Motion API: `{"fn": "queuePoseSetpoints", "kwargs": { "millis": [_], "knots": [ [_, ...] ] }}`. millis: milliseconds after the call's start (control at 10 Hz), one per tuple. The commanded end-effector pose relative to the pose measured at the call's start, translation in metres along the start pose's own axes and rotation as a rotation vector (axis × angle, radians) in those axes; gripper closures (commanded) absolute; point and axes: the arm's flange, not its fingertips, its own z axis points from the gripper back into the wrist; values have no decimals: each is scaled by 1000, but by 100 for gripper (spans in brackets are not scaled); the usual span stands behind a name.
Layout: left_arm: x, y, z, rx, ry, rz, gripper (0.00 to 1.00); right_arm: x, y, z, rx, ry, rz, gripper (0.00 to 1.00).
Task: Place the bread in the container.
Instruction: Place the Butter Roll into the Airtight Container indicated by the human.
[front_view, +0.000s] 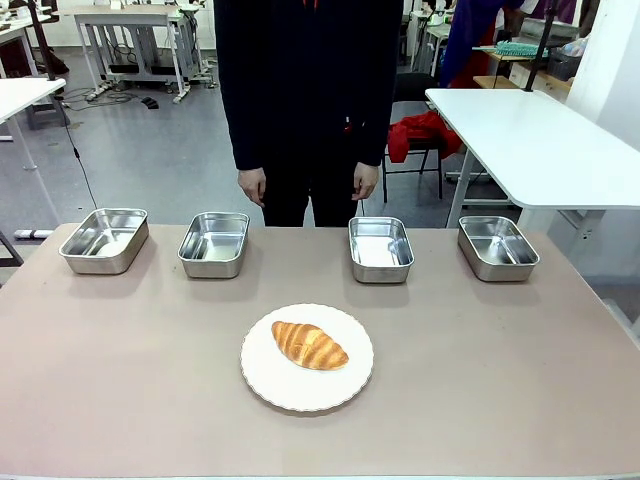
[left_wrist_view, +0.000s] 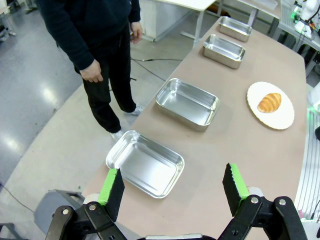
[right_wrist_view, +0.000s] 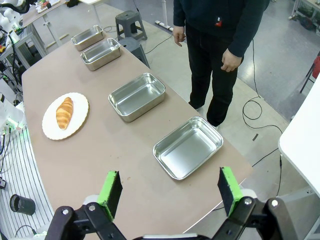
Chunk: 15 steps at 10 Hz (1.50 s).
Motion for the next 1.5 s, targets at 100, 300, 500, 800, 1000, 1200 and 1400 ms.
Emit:
{"fn": "queuePoseSetpoints", "kwargs": {
  "millis": [100, 300, 500, 800, 1000, 1200, 1400],
  "knots": [
    [1, 0, 1, 4, -2, -9, 0, 3, 1, 0, 1, -8, 6, 0],
    [1, 0, 1, 4, -2, -9, 0, 3, 1, 0, 1, -8, 6, 0],
    [1, 0, 1, 4, -2, -9, 0, 3, 1, 0, 1, -8, 6, 0],
    [1, 0, 1, 4, -2, -9, 0, 3, 1, 0, 1, -8, 6, 0],
    [1, 0, 1, 4, -2, -9, 0, 3, 1, 0, 1, -8, 6, 0],
    [1, 0, 1, 4, -2, -9, 0, 3, 1, 0, 1, -8, 6, 0],
    [1, 0, 1, 4, -2, -9, 0, 3, 1, 0, 1, -8, 6, 0]
  ]
}}
